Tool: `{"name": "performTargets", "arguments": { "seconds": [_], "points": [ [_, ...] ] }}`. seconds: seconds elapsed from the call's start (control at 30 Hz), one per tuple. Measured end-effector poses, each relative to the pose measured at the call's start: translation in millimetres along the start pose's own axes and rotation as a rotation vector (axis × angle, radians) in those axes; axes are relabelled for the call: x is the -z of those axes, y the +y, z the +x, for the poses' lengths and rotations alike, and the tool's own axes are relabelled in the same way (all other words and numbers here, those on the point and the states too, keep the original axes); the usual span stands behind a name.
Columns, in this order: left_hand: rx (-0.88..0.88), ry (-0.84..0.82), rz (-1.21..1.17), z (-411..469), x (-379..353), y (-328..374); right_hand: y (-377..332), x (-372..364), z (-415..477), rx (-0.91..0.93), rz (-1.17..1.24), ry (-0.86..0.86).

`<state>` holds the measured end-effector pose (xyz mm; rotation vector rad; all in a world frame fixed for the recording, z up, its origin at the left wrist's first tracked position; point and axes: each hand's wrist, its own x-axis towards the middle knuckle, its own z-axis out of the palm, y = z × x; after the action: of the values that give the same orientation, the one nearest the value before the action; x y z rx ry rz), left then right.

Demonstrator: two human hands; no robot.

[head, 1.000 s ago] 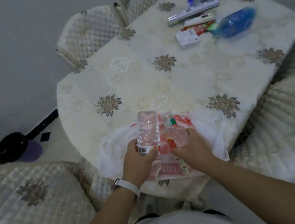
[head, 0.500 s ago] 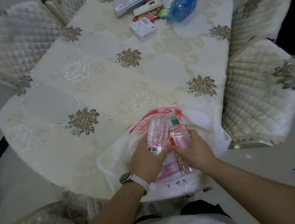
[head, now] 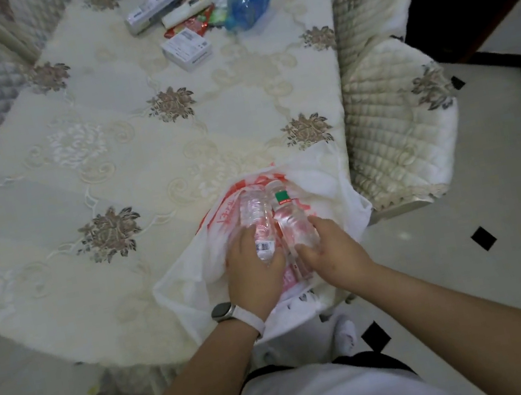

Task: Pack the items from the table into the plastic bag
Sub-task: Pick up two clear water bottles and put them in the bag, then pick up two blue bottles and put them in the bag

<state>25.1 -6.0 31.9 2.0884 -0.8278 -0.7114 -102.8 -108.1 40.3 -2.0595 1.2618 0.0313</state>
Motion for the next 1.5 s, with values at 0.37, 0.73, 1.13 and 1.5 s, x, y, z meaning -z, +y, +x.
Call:
{"name": "performTargets", "arguments": {
  "seconds": [0.37, 0.73, 1.13, 1.5],
  "points": [
    [-0.24, -0.056, 0.109, -25, -37, 65, 47, 75, -32, 0.316, -0.299, 0.217],
    [-0.546, -0.111, 0.303, -51, -174, 205, 195, 212, -57, 0.406, -0.386, 0.442],
    [-1.07, -0.213, 0.633, -31, -306, 315, 343, 319, -80, 0.273, -0.444, 0.603],
    [-1.249, -0.307, 0.629, 61, -417, 375, 421, 380, -28, 0.078, -0.485, 0.621]
  ]
}}
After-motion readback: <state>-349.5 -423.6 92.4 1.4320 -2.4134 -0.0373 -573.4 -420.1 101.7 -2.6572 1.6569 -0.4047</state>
